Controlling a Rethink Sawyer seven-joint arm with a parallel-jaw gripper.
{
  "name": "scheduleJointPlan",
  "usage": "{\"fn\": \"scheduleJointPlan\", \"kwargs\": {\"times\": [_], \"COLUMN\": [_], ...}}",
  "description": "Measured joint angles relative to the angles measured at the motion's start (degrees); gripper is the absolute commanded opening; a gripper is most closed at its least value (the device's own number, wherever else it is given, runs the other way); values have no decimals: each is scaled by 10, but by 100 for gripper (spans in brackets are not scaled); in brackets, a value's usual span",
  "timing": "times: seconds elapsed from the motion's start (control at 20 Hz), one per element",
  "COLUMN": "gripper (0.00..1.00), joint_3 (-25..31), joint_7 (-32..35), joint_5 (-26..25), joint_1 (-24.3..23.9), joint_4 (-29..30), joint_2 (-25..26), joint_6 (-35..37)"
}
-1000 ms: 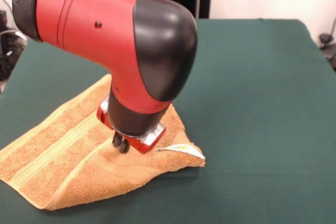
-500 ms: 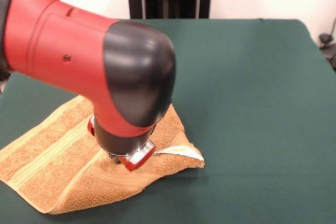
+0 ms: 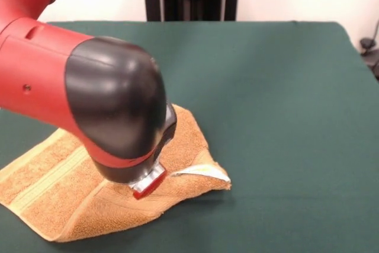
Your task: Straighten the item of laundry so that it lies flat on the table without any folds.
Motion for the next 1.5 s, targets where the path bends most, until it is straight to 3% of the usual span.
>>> {"fn": "scheduleJointPlan", "kwargs": {"times": [0.25,0.45,0.6,0.85,1.5], "gripper": [0,0,0,0,0], "joint_3": [-112,-160,-162,-141,-39], "joint_7": [0,0,0,0,0], "joint_5": [125,202,223,262,282], "joint_1": [-23,-33,-33,-22,16], "joint_4": [-1,-1,-1,0,-2], "joint_2": [13,17,18,20,52], "joint_6": [1,-18,-39,-141,-421]}}
